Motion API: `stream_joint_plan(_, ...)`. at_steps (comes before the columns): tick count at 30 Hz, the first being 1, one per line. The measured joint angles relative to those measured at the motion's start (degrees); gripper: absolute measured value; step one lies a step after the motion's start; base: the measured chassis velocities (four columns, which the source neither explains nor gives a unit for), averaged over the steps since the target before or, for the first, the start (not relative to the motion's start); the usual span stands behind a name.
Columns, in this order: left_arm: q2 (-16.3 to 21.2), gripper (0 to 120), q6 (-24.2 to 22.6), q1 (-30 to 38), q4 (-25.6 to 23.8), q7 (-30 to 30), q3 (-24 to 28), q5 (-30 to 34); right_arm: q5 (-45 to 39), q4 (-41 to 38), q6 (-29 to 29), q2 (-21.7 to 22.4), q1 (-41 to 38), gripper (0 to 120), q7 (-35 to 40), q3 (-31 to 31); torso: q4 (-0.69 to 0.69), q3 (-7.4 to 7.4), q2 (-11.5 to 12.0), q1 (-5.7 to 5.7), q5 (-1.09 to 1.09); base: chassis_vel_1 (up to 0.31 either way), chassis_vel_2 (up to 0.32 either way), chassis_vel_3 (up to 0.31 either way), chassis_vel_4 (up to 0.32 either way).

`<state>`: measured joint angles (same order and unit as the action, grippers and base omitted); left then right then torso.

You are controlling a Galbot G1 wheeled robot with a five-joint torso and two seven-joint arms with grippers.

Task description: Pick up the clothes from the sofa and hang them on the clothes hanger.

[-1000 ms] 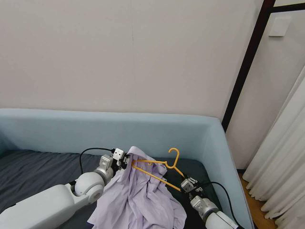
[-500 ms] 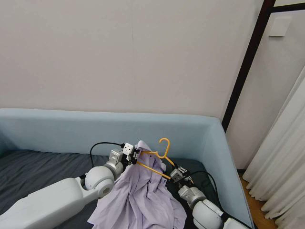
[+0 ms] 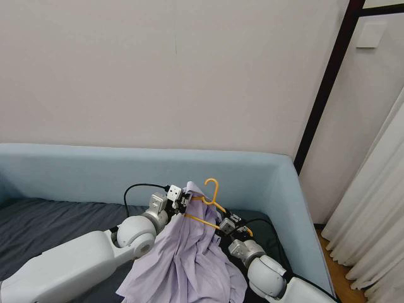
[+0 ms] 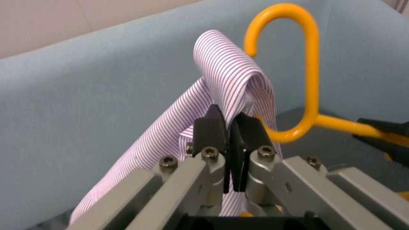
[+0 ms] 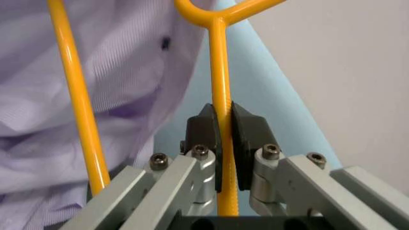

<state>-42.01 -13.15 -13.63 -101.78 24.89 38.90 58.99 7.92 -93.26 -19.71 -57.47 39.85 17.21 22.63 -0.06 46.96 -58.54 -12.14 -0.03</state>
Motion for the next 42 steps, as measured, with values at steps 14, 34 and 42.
stream_joint_plan(14,1.83,0,-0.44,0.34,-4.14,-0.87,4.58,-0.3,-4.1,-2.84,-1.4,0.79,-1.98,4,0.56,-0.72,0.01,0.0,0.0,0.01,-0.01,0.0,0.0,0.0,0.0)
stream_joint_plan(34,5.83,18,-1.21,-8.65,-10.33,-0.03,0.67,-6.0,-3.79,-4.27,1.93,1.12,-0.62,4,0.39,-3.46,-0.02,0.0,-0.01,0.01,0.0,0.0,0.0,0.0,0.0)
stream_joint_plan(42,12.89,41,-0.84,-15.86,-15.67,-0.33,-2.94,-12.38,2.34,-3.59,5.91,0.08,1.92,4,0.56,-6.42,0.0,-0.01,-0.01,0.01,-0.01,0.0,0.0,0.0,0.0)
